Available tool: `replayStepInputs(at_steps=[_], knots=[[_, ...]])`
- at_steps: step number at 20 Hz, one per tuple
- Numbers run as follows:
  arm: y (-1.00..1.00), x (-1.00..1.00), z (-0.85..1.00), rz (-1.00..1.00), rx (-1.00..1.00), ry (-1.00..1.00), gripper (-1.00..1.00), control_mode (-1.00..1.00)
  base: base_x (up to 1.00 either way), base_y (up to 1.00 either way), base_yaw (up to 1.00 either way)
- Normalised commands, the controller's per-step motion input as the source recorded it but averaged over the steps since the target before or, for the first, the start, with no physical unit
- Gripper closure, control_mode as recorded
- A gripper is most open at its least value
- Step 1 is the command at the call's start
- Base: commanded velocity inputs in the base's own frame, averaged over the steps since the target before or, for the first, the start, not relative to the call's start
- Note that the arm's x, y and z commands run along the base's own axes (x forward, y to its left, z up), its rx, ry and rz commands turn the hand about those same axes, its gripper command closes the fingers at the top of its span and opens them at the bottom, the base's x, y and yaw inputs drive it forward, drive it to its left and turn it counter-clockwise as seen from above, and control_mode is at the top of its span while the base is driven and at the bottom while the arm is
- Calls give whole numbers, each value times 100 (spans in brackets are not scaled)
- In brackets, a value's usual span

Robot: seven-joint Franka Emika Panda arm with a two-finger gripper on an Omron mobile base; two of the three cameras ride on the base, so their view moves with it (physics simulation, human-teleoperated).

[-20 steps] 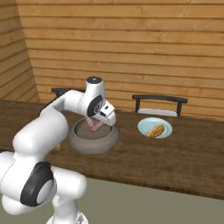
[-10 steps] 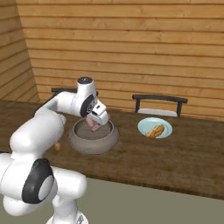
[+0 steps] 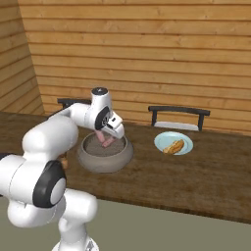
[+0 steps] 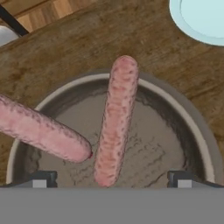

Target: Place one bun and one sausage from the bowl on each plate.

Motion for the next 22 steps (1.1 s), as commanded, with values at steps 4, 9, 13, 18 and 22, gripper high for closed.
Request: replayStepInputs(at_steps=[4, 9, 13, 18, 22], knots=[[-22, 0, -17, 0, 0, 0, -100, -100, 0, 0, 0], [11, 11, -22, 0, 0, 1, -100, -100, 0, 0, 0], [7, 8, -18, 0, 0, 2, -100, -100, 0, 0, 0], [-3, 1, -15, 0, 0, 1, -100, -100, 0, 0, 0], [0, 8, -17, 0, 0, 1, -100, -100, 0, 0, 0]])
